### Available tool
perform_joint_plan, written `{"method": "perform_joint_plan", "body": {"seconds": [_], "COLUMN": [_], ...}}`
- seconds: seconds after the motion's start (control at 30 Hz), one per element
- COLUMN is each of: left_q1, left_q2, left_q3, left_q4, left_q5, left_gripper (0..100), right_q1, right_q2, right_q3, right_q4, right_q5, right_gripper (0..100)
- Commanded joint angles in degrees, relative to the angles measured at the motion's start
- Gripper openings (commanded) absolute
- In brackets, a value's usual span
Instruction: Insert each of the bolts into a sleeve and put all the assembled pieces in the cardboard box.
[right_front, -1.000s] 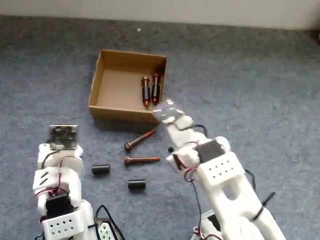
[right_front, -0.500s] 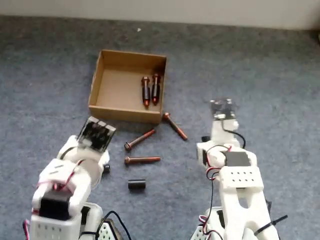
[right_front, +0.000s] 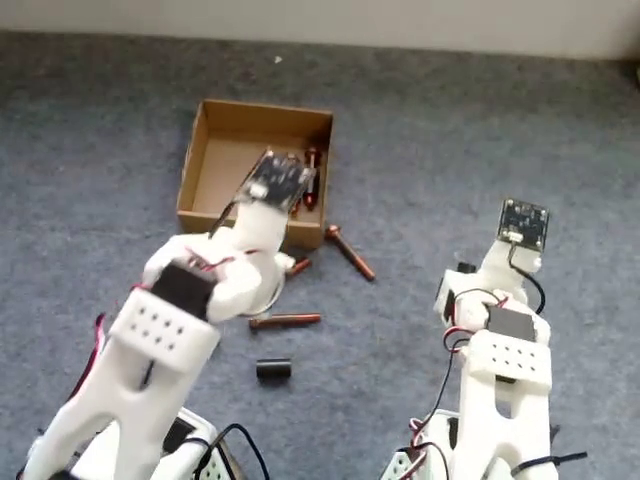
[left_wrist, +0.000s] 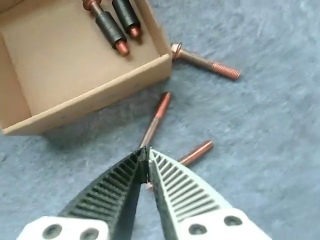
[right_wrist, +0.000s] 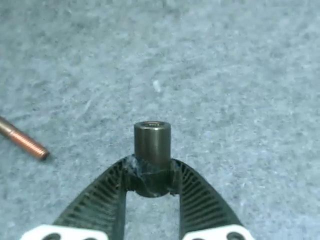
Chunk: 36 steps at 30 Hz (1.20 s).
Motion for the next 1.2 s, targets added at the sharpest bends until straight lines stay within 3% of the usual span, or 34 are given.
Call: {"method": "perform_joint_plan", "body": {"seconds": [0.0,0.13,0.43,0.8,1.17], "left_q1": [1.54,1.54,4.88,6.46,6.29], "left_q2": [7.78,18.77,40.31,56.57,68.79], "left_q3": [-9.36,-16.22,-28.53,-41.45,-52.79], "left_q4": [-0.97,-1.05,-1.05,-0.79,-0.88], "left_q5": [11.25,17.05,18.81,43.16,49.32], "left_gripper": [4,4,1,1,1], "right_q1": [0.84,0.84,0.48,0.48,0.40], "right_q2": [-1.89,-1.89,-1.80,-1.80,-1.80], "right_q3": [-0.57,-0.48,0.92,1.01,1.01], "right_q4": [-1.45,-1.45,-1.45,-1.45,-1.45], "right_q5": [-0.62,-0.62,-0.62,-0.62,-0.62], "right_gripper": [0.4,0.4,0.4,0.4,0.4]}}
